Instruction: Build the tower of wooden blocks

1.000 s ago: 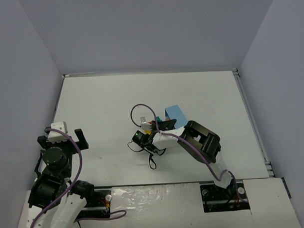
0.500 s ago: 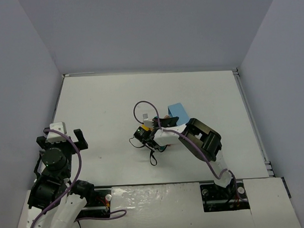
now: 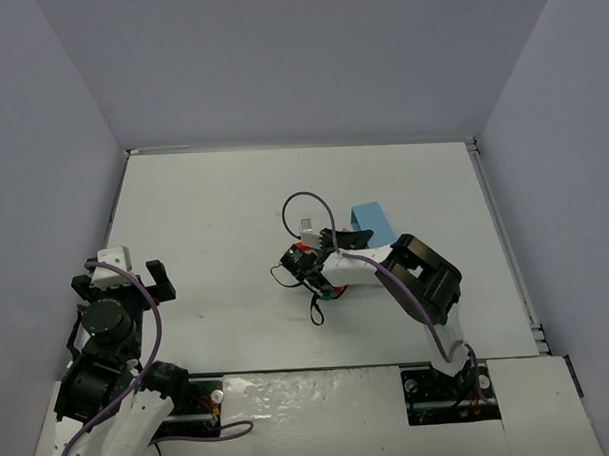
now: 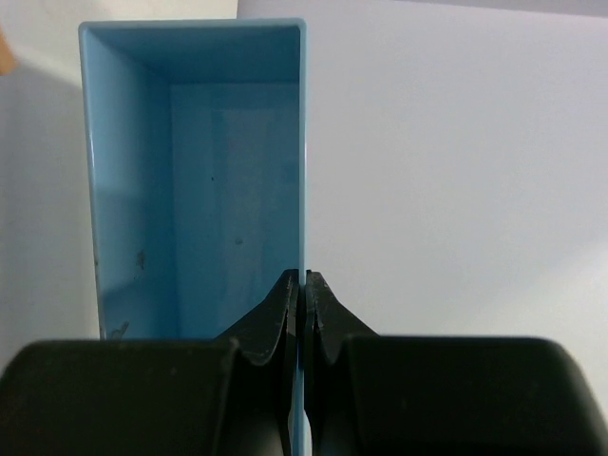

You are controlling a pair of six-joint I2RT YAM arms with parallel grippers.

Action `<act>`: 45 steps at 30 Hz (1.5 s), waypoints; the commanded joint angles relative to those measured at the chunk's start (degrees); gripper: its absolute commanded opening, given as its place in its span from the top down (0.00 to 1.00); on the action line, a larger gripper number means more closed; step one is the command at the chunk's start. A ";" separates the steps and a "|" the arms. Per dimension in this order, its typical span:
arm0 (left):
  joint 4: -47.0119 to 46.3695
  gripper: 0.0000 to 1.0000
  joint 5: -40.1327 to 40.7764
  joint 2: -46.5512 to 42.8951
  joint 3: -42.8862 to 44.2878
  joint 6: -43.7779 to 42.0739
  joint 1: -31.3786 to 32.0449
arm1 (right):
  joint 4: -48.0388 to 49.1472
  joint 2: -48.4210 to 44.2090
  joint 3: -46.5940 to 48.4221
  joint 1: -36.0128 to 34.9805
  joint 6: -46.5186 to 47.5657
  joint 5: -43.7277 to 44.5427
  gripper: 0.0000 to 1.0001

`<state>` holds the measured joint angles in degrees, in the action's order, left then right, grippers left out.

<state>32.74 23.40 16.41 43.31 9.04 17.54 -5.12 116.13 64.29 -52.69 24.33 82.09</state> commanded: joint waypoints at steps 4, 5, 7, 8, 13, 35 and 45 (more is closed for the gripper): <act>-2.77 0.03 -0.11 0.51 1.69 0.45 -0.31 | -0.41 -17.31 -3.70 0.17 -6.53 3.93 1.00; -2.81 0.03 -0.07 0.47 1.69 0.45 -0.31 | -0.41 -19.56 -4.23 0.21 -7.08 2.04 1.00; -2.85 0.03 -0.02 0.39 1.69 0.45 -0.31 | -0.49 -23.02 -5.37 0.22 -8.12 -2.74 1.00; -2.85 0.03 0.02 0.21 1.69 0.45 -0.31 | -0.46 -24.91 -6.00 0.22 -8.49 -5.68 1.00; -2.85 0.03 0.01 -0.47 1.60 0.54 -0.31 | 0.57 -38.49 -10.31 0.10 -8.13 -21.11 1.00; -3.24 0.03 -0.37 0.45 1.43 0.37 -0.05 | -1.21 -41.48 -1.27 31.84 -9.56 -75.64 1.00; -3.29 0.03 -0.47 0.20 1.33 0.28 0.04 | -1.03 -20.58 17.06 52.61 -7.70 -88.00 1.00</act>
<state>32.71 23.35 15.29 43.31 9.15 17.56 -8.86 90.16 72.57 -5.93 16.13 1.46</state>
